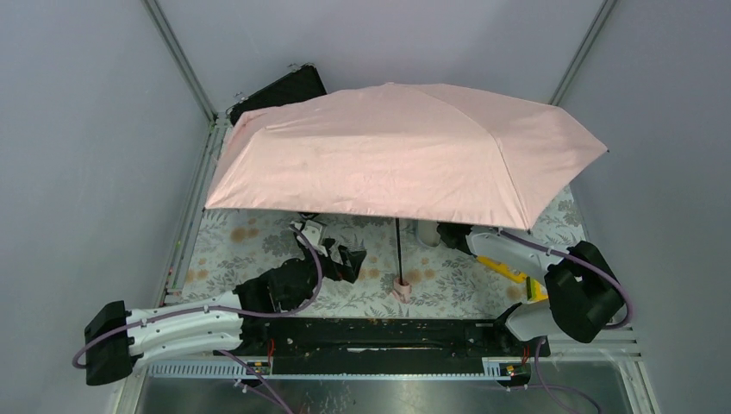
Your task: Open the umbrella
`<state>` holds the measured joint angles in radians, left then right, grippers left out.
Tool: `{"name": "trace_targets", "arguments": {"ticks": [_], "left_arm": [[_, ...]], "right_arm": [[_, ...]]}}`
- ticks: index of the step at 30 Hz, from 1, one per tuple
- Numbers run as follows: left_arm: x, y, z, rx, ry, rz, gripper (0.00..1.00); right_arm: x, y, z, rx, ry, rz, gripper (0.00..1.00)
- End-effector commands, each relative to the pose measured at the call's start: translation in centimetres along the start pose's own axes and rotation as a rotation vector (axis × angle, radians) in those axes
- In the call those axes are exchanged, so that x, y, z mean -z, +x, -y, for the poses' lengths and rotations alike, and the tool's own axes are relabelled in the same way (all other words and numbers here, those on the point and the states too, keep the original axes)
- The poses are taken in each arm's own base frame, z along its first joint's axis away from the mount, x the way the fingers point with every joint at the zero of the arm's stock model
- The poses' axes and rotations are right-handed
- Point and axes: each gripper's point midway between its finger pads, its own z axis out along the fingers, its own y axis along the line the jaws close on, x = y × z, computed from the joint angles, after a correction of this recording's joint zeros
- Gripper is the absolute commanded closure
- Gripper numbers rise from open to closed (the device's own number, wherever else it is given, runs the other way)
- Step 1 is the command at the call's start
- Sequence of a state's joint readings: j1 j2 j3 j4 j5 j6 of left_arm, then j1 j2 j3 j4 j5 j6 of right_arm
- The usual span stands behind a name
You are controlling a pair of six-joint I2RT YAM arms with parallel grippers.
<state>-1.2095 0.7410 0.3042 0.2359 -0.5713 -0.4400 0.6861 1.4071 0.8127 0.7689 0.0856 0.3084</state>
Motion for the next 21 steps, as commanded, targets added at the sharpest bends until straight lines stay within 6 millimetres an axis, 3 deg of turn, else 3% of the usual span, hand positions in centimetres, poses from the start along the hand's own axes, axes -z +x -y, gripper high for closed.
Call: {"name": "trace_targets", "arguments": {"ticks": [1, 3, 6, 14, 21], "left_arm": [[0.0, 0.2, -1.3, 0.012, 0.008, -0.013, 0.01], [-0.2, 0.1, -2.3, 0.009, -0.027, -0.011, 0.01], [-0.4, 0.0, -3.6, 0.009, -0.066, -0.008, 0.01], [-0.8, -0.2, -7.8, 0.079, -0.175, 0.024, 0.01], [0.1, -0.5, -12.3, 0.139, -0.307, 0.082, 0.01]], "right_arm": [[0.2, -3.6, -1.1, 0.011, -0.044, 0.121, 0.26], [0.7, -3.1, -0.6, 0.020, -0.027, 0.097, 0.08], [1.6, -1.9, 0.2, 0.032, 0.006, 0.053, 0.02], [5.8, 3.8, 4.2, 0.066, 0.136, -0.085, 0.00], [10.8, 8.6, 10.0, -0.014, 0.295, -0.186, 0.00]]}}
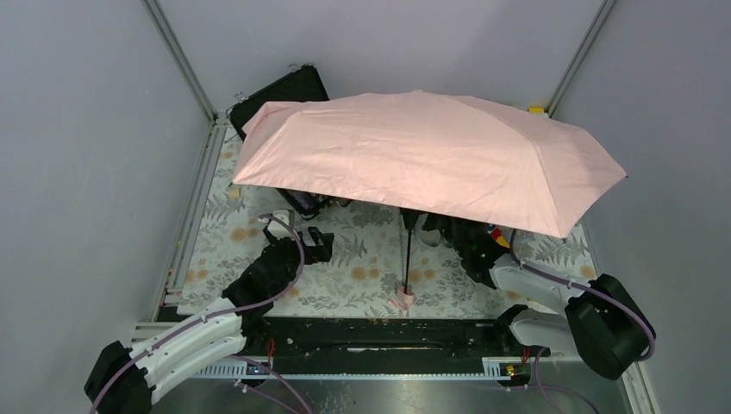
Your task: Open the umbrella
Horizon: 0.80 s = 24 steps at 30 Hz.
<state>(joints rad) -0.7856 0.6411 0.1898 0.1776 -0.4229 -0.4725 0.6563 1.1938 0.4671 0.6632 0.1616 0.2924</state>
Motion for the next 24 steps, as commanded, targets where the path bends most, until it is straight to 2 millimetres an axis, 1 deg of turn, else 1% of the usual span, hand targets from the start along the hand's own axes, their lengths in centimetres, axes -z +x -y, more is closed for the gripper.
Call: {"name": "trace_targets", "arguments": {"ticks": [1, 2, 5, 7, 9, 14, 17, 21, 22, 24], "left_arm": [[0.0, -1.4, -1.9, 0.073, -0.048, 0.069, 0.01], [0.1, -1.7, -2.9, 0.099, -0.086, 0.091, 0.01], [0.5, -2.9, -4.6, 0.175, -0.143, 0.149, 0.01], [1.1, -4.2, -5.2, 0.204, -0.176, 0.181, 0.01], [2.0, -5.9, -5.3, 0.220, -0.194, 0.216, 0.01], [5.1, -10.1, -5.1, 0.234, -0.220, 0.267, 0.01], [7.4, -12.6, -5.0, 0.241, -0.238, 0.287, 0.01], [10.5, -16.3, -3.6, 0.192, -0.193, 0.292, 0.01], [11.2, -16.8, -3.5, 0.173, -0.195, 0.277, 0.01], [12.3, -17.6, -4.0, 0.140, -0.236, 0.256, 0.01]], "right_arm": [[1.9, 1.5, 4.8, -0.086, 0.139, -0.019, 0.00], [2.6, 1.8, 5.8, -0.099, 0.168, -0.023, 0.00], [4.7, 2.0, 8.6, -0.111, 0.275, -0.027, 0.00], [6.3, 1.4, 10.2, -0.114, 0.351, -0.015, 0.00], [7.8, 0.2, 10.8, -0.105, 0.392, 0.003, 0.00], [11.4, -4.1, 10.5, -0.052, 0.418, 0.085, 0.00], [13.4, -6.0, 10.2, 0.001, 0.413, 0.132, 0.00], [16.1, -9.1, 10.7, 0.086, 0.450, 0.251, 0.00], [16.7, -9.9, 10.7, 0.108, 0.458, 0.285, 0.00], [17.9, -11.1, 10.9, 0.152, 0.472, 0.348, 0.00]]}}
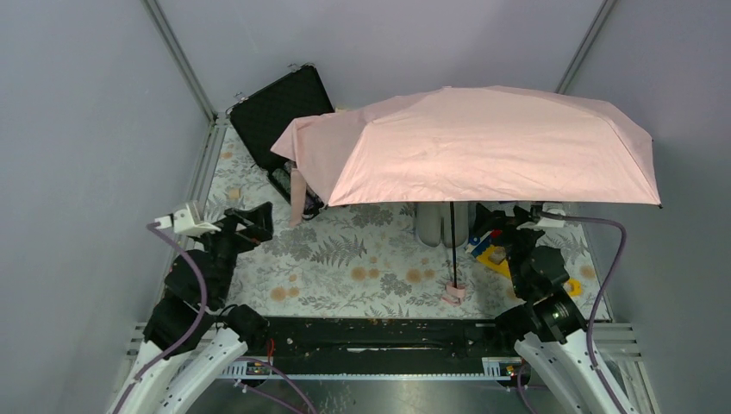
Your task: Open the umbrella
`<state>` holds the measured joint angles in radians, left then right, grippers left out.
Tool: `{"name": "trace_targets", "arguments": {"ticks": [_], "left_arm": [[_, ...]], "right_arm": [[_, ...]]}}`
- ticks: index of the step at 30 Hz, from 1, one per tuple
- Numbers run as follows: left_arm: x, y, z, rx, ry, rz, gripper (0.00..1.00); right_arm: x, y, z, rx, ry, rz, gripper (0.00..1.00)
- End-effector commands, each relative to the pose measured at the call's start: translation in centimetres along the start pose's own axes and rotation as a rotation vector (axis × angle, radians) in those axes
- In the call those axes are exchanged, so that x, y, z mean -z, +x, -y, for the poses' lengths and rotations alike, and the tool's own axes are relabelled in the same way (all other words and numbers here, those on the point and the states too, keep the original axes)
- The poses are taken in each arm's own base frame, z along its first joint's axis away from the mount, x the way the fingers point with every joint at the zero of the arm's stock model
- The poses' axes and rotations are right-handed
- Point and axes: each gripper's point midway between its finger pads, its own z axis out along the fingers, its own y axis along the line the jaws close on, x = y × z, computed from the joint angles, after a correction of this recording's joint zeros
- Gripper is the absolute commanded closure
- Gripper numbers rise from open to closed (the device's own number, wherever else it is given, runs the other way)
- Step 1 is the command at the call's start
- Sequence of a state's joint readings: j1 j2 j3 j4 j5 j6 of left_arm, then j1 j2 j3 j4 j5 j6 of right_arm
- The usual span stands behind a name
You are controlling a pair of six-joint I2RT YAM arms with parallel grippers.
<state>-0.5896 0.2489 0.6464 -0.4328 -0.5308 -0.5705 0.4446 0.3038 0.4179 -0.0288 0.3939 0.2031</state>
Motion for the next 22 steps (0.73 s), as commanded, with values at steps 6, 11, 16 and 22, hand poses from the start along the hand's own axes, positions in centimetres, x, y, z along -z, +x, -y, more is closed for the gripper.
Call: {"name": "trace_targets", "arguments": {"ticks": [6, 11, 16, 22], "left_arm": [[2.4, -1.1, -3.3, -0.226, -0.128, -0.069, 0.01], [3.0, -1.7, -3.7, -0.226, -0.122, -0.035, 0.01], [3.2, -1.7, -3.8, -0.219, -0.119, -0.028, 0.01], [3.2, -1.8, -3.7, -0.204, -0.124, -0.033, 0.01]], "right_arm": [[2.4, -4.2, 2.9, 0.122, 0.075, 0.258, 0.00], [2.8, -4.4, 3.2, 0.111, 0.079, 0.294, 0.00], [2.3, -4.0, 3.0, 0.124, 0.080, 0.260, 0.00], [2.1, -3.7, 3.1, 0.121, 0.086, 0.242, 0.00]]}}
